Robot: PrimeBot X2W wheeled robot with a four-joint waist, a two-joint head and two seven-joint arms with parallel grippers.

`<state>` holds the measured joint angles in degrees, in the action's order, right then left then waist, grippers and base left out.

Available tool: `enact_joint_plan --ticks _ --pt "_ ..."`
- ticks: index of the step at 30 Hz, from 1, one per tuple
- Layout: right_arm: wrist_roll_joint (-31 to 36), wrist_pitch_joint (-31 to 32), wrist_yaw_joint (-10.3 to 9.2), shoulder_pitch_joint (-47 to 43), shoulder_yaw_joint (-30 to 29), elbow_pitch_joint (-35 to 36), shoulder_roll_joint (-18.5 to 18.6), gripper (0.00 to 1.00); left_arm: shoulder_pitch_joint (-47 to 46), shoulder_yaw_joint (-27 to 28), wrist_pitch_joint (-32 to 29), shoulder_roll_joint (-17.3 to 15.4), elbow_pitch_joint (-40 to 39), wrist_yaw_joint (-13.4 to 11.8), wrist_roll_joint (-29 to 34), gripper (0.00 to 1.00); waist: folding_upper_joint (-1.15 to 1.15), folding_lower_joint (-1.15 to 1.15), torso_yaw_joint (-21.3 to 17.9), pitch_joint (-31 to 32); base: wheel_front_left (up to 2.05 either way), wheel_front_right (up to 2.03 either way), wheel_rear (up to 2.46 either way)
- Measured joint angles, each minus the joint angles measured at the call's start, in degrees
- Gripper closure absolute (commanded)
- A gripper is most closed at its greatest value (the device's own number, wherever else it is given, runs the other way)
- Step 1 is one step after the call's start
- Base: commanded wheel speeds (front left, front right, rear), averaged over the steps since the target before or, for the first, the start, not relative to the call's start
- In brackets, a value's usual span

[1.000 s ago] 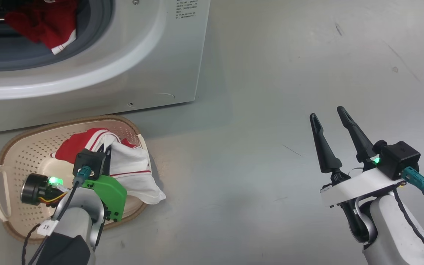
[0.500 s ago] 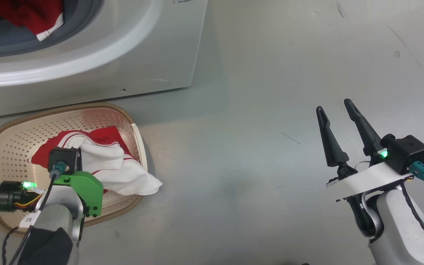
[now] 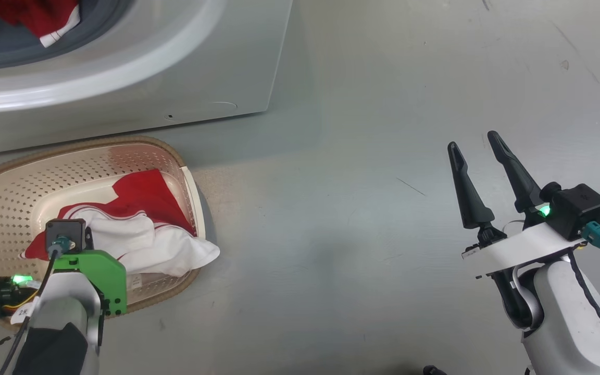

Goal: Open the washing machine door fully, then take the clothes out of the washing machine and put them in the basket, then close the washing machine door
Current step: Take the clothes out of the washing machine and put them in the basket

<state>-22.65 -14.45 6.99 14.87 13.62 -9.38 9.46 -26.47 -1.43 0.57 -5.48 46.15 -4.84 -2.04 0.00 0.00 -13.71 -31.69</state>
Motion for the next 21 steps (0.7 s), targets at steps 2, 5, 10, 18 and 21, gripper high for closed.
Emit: enact_joint_plan --ticks 2,5,10,18,21 --pt "0.0 0.0 0.00 0.0 0.0 0.0 0.0 0.00 -0.2 0.2 0.3 0.0 0.8 -0.3 0.0 1.00 0.00 0.00 0.0 -0.1 0.00 0.00 0.00" --pt "0.0 0.0 0.00 0.1 0.0 0.0 0.0 0.00 -1.0 0.6 1.1 0.0 1.8 -0.5 -0.4 1.00 0.00 0.00 -0.1 -0.2 0.00 0.00 0.00" --pt "0.0 0.0 0.00 0.4 0.1 -0.1 -0.1 0.00 -2.5 0.7 2.6 0.0 3.0 -0.8 -0.3 0.21 0.00 0.00 -0.1 -0.2 0.00 0.00 0.00" --pt "0.0 0.0 0.00 0.9 0.1 -0.6 -0.5 0.00 -3.3 0.9 3.9 0.0 5.9 -0.9 -0.3 0.00 0.00 0.00 -0.1 0.3 0.00 0.00 0.00" --pt "0.0 0.0 0.00 0.9 -0.1 -1.1 -0.5 0.00 -3.3 0.6 4.8 0.3 7.2 -0.9 -0.3 0.00 0.00 0.00 0.1 1.0 0.00 0.00 0.00"
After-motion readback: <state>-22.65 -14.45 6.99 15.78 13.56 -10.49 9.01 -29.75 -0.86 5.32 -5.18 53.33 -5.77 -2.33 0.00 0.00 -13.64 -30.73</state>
